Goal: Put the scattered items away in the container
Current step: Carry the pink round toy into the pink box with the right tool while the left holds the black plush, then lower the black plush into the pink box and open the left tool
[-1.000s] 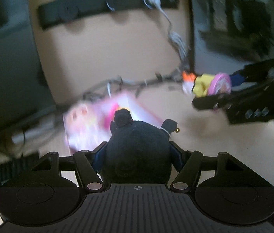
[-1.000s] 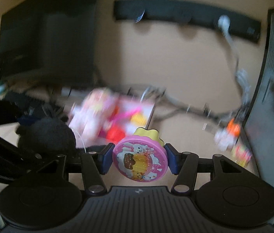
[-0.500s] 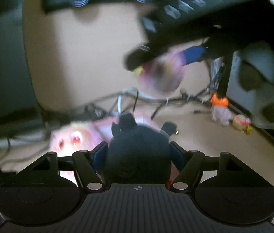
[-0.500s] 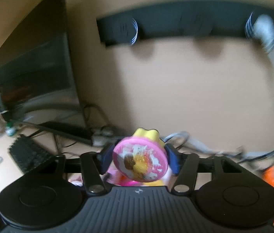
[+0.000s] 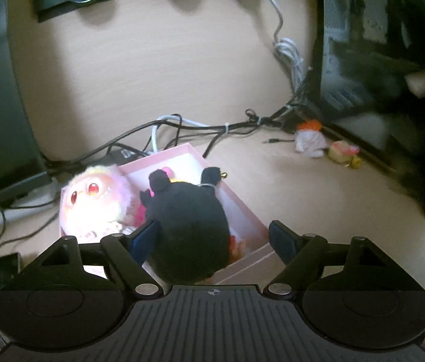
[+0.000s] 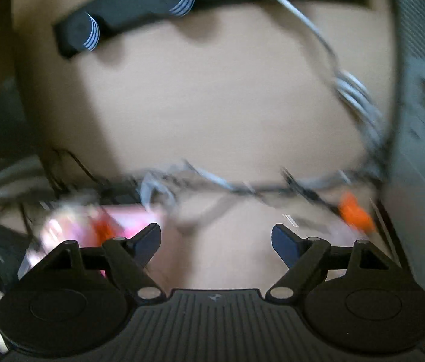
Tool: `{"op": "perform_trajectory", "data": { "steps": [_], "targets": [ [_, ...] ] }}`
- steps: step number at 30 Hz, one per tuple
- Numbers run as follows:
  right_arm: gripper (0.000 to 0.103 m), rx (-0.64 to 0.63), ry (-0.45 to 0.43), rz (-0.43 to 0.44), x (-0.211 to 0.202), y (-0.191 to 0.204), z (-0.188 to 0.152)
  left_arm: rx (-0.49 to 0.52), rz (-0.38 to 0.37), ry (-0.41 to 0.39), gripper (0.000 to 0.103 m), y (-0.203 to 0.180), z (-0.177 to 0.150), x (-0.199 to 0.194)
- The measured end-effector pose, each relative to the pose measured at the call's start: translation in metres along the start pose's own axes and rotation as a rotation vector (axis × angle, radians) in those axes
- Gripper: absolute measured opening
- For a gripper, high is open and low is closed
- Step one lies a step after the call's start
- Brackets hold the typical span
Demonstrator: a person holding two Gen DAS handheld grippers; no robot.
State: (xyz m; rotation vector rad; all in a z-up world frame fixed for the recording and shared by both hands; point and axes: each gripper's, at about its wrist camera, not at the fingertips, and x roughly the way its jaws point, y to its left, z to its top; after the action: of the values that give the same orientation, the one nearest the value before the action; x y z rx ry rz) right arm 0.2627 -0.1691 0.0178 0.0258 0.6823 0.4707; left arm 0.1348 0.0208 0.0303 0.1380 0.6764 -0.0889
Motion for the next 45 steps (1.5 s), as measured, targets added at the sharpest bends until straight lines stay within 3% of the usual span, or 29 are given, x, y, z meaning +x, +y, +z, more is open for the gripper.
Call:
{"op": "perform_trajectory", "data": {
  "steps": [4,7,9,13,16,19,22,30,34,35,38,43,45],
  "targets": [
    [0.081,0.018,0.063,-0.065,-0.009,-0.018,-0.034,0.020,0.066,0.053,0.083,0.008,0.004,0.023],
    [0.081,0.042,0.074,-0.079,-0.015,-0.022,-0.049,0.033,0.057,0.081,0.072,0.014,0.007,0.035],
    [0.081,0.058,0.077,-0.071,-0.016,-0.022,-0.054,0.064,0.059,0.064,0.069,0.013,0.012,0.035],
    [0.081,0.063,0.076,-0.042,-0.018,-0.015,-0.058,0.168,0.123,-0.056,0.068,0.008,0.036,0.034],
    [0.082,0.050,0.084,-0.027,-0.015,-0.011,-0.058,0.165,0.136,-0.099,0.070,0.013,0.049,0.051],
    [0.082,0.043,0.098,-0.022,-0.013,-0.011,-0.059,0.189,0.128,-0.017,0.074,0.014,0.049,0.078],
    [0.085,0.045,0.099,-0.027,-0.015,-0.013,-0.060,0.170,0.087,0.007,0.094,0.015,0.046,0.074],
    [0.086,0.049,0.130,-0.034,-0.005,-0.014,-0.066,0.062,0.016,0.006,0.094,0.019,0.042,0.037],
    [0.086,0.017,0.129,-0.033,-0.001,-0.009,-0.065,0.076,0.031,0.001,0.093,0.015,0.041,0.040],
    [0.085,0.000,0.113,-0.019,0.001,-0.006,-0.060,0.065,0.030,0.006,0.089,0.016,0.042,0.042],
    [0.063,-0.043,0.078,0.022,0.013,0.004,-0.041,0.037,0.036,0.014,0.087,0.021,0.048,0.051],
    [0.056,0.033,0.100,0.102,0.070,-0.003,-0.012,0.058,0.073,0.029,0.087,0.022,0.065,0.081],
    [0.051,0.016,0.107,0.125,0.092,-0.001,-0.008,0.046,0.054,0.047,0.087,0.025,0.069,0.093]
  ]
}}
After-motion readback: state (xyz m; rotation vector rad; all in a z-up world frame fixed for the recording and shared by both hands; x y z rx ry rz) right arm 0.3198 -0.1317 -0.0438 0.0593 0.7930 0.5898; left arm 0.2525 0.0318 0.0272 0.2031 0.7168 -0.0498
